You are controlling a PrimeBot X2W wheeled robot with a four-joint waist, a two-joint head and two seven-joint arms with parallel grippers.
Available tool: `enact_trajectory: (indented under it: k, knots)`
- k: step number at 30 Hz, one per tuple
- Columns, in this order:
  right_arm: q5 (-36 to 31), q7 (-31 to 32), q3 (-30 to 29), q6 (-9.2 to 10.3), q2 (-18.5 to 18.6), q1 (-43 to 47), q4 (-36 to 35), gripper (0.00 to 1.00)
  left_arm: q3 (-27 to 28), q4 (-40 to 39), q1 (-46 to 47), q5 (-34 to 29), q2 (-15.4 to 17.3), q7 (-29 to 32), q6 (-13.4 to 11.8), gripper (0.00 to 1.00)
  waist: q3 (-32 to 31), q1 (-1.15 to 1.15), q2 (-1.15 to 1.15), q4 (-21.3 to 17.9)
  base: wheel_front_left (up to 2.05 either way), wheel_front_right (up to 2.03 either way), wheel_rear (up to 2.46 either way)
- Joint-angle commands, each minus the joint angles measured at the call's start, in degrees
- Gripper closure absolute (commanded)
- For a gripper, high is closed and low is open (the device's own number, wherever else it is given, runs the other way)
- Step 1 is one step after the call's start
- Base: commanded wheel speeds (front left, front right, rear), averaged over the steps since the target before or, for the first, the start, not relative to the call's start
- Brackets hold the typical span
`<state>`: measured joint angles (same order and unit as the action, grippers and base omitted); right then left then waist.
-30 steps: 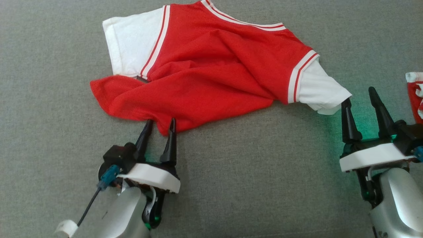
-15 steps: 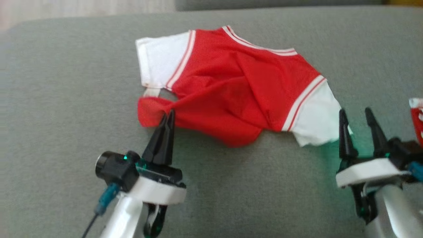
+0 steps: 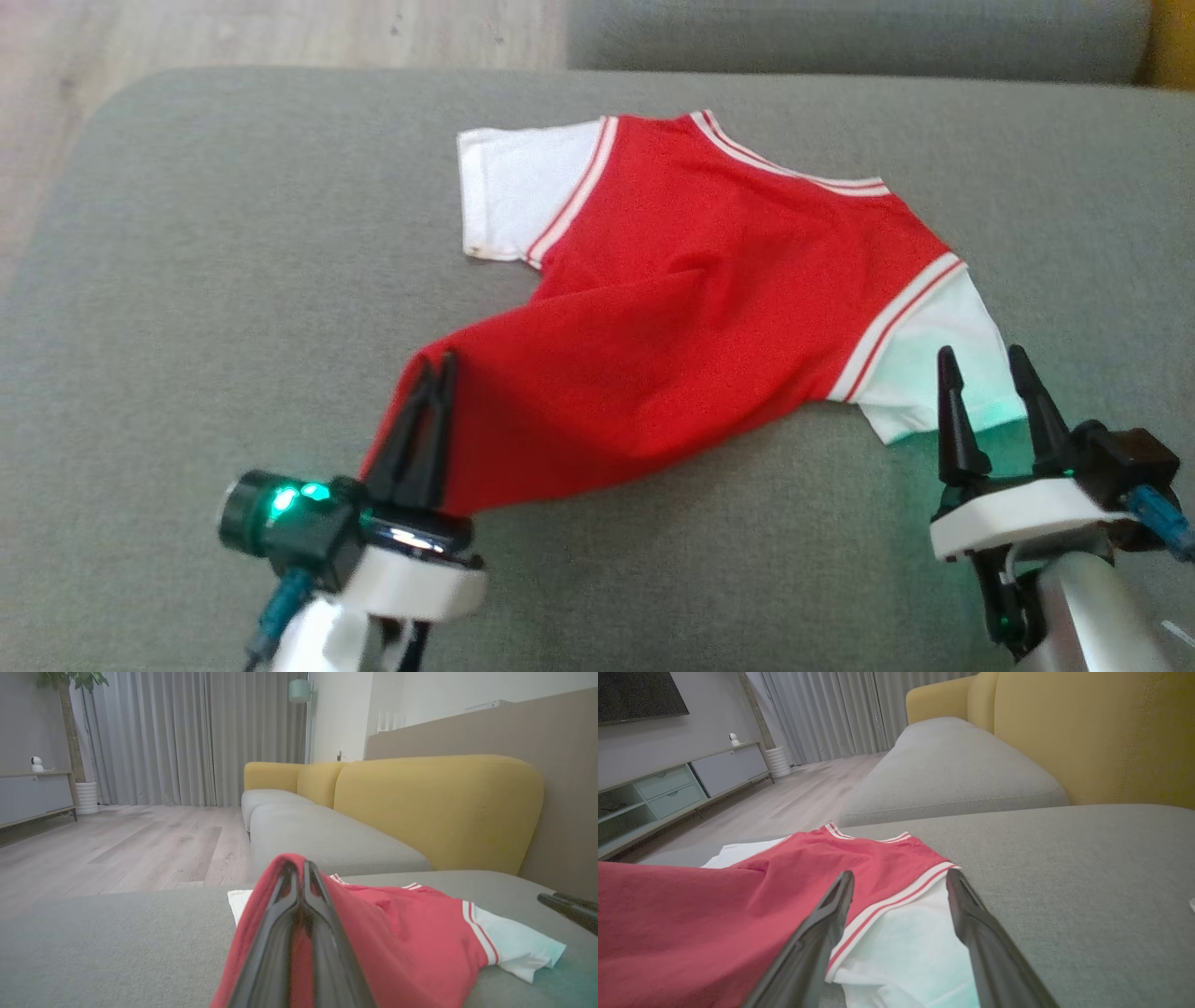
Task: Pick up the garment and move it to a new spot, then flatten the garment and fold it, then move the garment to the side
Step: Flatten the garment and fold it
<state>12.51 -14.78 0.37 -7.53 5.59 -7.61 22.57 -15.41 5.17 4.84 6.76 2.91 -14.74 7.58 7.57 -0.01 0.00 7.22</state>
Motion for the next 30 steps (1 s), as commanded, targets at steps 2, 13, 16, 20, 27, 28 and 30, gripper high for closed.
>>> enact_trajectory:
  k: [2,13,16,20,27,28,30]
  knots:
    - [0.0,-0.2,2.4,0.04,0.6,-2.5,-2.2,0.00,4.6,1.5,5.4,-1.2,0.8,-0.3,-0.2,1.00,3.1,0.01,0.00,-2.5,0.00,0.00,0.00]
    - [0.8,-0.2,4.6,0.04,2.3,-5.0,-2.5,0.00,14.0,17.7,15.3,-3.0,2.3,-0.3,-5.1,0.00,7.1,0.01,0.00,-6.6,0.00,0.00,0.00]
    - [0.9,-0.2,4.7,0.04,2.2,-4.9,-2.3,0.00,15.2,21.1,16.0,-3.3,2.0,-0.3,-7.1,0.00,6.6,0.01,0.00,-6.8,0.00,0.00,0.00]
    - [0.7,-0.2,4.2,0.04,1.5,-4.5,-3.0,0.00,15.4,20.7,14.4,-3.7,1.3,-0.3,-8.7,0.00,5.0,0.01,0.00,-6.2,0.00,0.00,0.00]
    - [-1.2,-0.2,3.4,0.04,-0.2,-2.8,-3.0,0.00,14.2,18.3,7.6,-2.7,0.3,-0.3,-8.3,0.00,1.1,0.01,0.00,-4.8,0.00,0.00,0.00]
    - [-1.4,-0.2,3.4,0.04,-0.4,-2.5,-2.8,0.00,14.2,17.8,6.5,-2.4,0.3,-0.3,-8.4,0.00,0.6,0.01,0.00,-4.6,0.00,0.00,0.00]
    - [-1.9,-0.2,3.5,0.04,-0.7,-1.9,-2.4,0.00,13.5,17.1,4.5,-2.1,0.1,-0.3,-8.2,0.00,-0.4,0.01,0.00,-4.3,0.00,0.00,0.00]
